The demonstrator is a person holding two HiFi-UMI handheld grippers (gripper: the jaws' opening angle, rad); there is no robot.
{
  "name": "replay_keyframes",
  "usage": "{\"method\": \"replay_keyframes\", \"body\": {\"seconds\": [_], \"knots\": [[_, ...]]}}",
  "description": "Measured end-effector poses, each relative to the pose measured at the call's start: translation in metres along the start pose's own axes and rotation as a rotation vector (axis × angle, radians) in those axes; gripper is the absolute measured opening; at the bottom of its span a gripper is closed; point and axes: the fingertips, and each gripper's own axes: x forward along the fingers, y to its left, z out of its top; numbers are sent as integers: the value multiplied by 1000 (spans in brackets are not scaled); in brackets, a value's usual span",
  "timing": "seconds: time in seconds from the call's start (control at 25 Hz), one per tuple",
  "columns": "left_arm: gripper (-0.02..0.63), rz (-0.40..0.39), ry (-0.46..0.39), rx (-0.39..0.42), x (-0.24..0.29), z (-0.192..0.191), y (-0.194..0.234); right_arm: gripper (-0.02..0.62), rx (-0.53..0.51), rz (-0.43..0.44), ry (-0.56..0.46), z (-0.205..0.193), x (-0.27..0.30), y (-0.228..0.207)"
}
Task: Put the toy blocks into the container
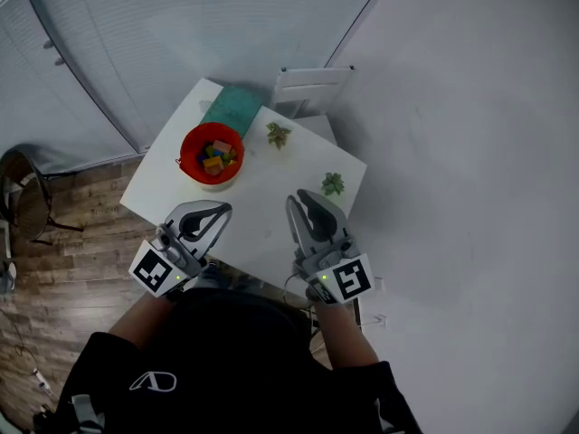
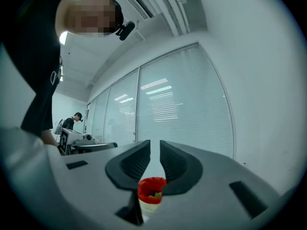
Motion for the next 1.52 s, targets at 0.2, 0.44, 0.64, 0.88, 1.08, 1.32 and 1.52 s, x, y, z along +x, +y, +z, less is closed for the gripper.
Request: {"method": "replay_keyframes", "body": {"seconds": [0.2,0.44,0.64,0.88,1.08,1.32,1.52], "knots": [[6,-33,-1,-3,14,-2,-7,47,27,-48,8,-8,-22,-8],[5,-62,7,-4,21,-4,-12,15,34,-86,1,-10,-34,-12],[5,-71,0,-5,26,-2,-13,-2,43,-99,3,-12,-36,-14],[5,-72,2,-6,26,-2,-12,-2,37,-114,0,-13,-36,-14],[6,-64,3,-5,25,-3,-11,-2,28,-124,-11,-14,-36,-17],[5,-65,5,2,26,-2,-11,-3,35,-168,-21,-13,-43,-25],[5,-70,8,-2,28,-3,-10,-2,22,-191,-10,-14,-44,-30]]}}
